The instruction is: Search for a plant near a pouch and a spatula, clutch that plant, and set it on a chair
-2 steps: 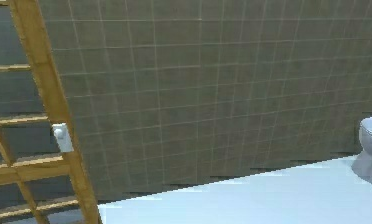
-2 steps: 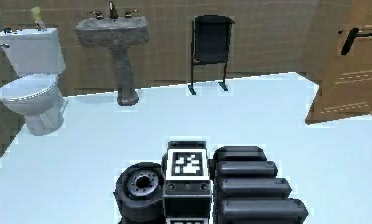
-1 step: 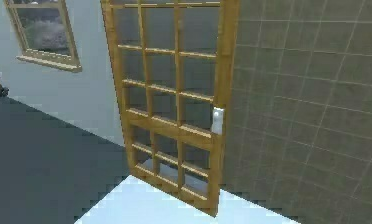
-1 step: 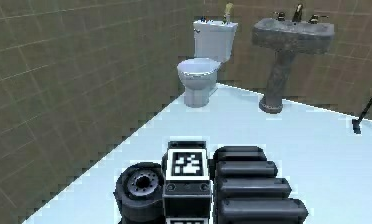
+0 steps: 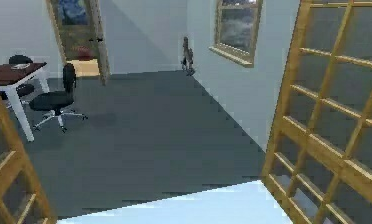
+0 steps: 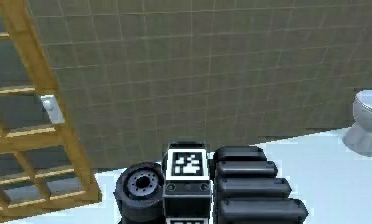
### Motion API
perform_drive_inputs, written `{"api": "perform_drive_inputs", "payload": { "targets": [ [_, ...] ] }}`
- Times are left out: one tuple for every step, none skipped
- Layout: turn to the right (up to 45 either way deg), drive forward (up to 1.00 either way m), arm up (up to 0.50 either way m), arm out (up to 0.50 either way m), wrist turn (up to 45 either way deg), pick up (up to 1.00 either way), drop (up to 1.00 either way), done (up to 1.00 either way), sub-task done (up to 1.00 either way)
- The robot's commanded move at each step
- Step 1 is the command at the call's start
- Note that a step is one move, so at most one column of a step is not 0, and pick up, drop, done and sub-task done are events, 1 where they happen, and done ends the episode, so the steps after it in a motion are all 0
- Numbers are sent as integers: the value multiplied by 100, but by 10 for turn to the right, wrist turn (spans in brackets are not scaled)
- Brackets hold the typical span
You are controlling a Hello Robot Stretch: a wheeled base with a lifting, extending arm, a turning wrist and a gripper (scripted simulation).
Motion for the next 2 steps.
{"api": "perform_drive_inputs", "payload": {
  "targets": [
    [-180,0,0,0,0,0,0,0,0],
    [0,100,0,0,0,0,0,0,0]
  ]
}}
